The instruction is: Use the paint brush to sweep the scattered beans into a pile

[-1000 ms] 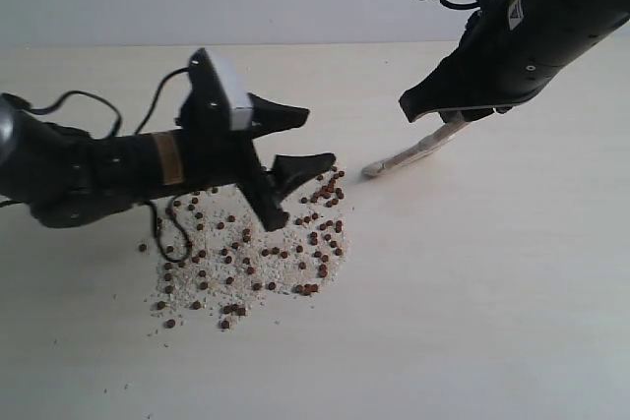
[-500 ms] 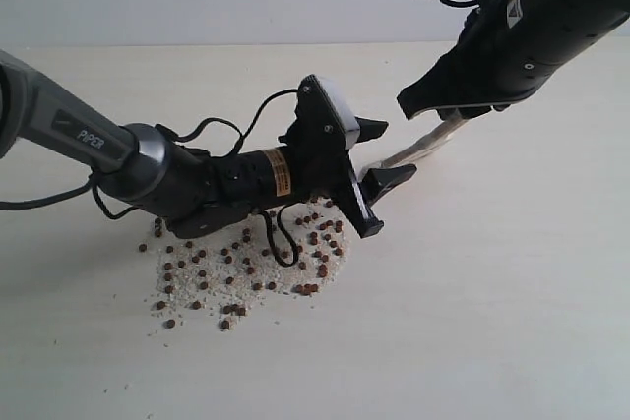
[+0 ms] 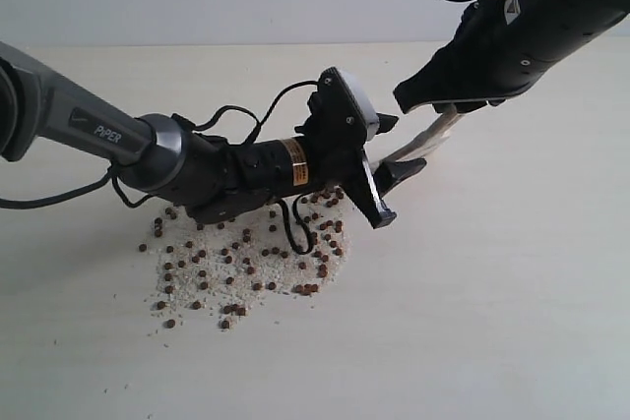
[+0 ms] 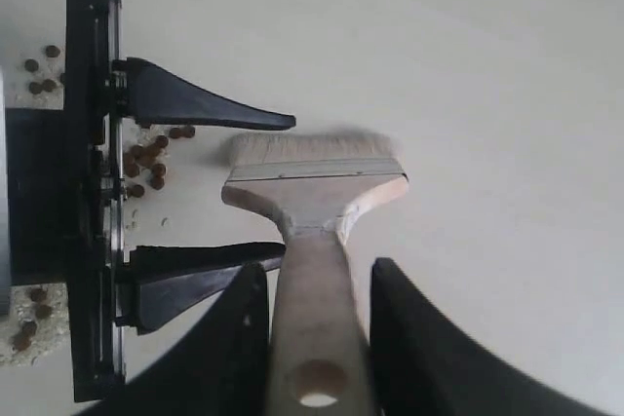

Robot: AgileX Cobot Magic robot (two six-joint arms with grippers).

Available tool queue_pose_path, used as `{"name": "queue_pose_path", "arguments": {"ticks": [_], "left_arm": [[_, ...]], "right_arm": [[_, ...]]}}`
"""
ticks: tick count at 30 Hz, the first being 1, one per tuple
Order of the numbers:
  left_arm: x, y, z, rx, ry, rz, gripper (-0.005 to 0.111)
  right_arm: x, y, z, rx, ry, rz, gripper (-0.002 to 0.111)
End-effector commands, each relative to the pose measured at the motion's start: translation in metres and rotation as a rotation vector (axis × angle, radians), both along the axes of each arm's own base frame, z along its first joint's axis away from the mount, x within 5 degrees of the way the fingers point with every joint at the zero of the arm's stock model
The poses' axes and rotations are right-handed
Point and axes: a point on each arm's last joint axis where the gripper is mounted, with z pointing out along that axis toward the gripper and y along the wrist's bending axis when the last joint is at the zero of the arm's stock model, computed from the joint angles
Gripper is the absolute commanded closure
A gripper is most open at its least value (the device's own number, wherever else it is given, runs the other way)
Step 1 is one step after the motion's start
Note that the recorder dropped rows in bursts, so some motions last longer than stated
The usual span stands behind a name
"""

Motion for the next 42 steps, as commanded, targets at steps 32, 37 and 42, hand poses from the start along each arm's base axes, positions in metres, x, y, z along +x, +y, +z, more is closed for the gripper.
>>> {"name": "queue_pose_path", "arguments": {"ticks": [32,37,42], "left_arm": [[0.024,0.057,0.090,-0.078,0.181,-0.269,0.107],[0.037,0.113,0.118,-0.195,0.288,-0.337,0.107],[0.042,0.141,0.110,-0.106,0.378,-0.319,0.107]], "right_arm": [[-0.053,-0.019,0.117,0.059,-0.410,0.254,0.035],[-0.055,0.003,0.105,0.161,-0.415,0.481,0.037],[-0.044,0.028,0.088,0.293,-0.382,0.614,0.037]]}}
